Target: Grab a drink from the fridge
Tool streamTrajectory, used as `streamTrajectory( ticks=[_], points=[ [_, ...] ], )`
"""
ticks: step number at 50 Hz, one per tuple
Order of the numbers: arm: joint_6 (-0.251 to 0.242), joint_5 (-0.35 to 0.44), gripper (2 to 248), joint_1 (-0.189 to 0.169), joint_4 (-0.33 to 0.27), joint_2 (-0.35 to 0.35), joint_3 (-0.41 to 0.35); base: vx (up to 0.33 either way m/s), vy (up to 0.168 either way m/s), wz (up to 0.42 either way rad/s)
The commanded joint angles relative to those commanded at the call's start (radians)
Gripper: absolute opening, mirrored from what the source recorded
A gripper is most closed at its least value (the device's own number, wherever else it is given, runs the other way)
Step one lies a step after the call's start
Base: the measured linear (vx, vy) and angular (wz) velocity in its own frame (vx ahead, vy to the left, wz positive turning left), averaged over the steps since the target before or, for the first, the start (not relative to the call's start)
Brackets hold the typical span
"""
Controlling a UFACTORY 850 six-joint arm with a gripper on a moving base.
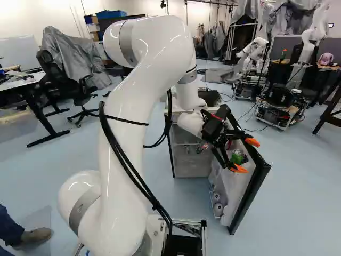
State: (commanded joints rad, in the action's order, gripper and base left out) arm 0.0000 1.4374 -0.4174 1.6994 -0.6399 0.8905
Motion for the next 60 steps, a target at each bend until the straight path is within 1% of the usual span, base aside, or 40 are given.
streamTrajectory(
  ticks=[18, 60],
  points=[
    [0.000, 0.000, 247, 0.041, -0.165, 0.036, -0.073, 0.000, 0.000, 0.000],
    [0.000, 0.000, 247, 0.131, -0.595, 0.182, -0.323, 0.000, 0.000, 0.000]
  ],
)
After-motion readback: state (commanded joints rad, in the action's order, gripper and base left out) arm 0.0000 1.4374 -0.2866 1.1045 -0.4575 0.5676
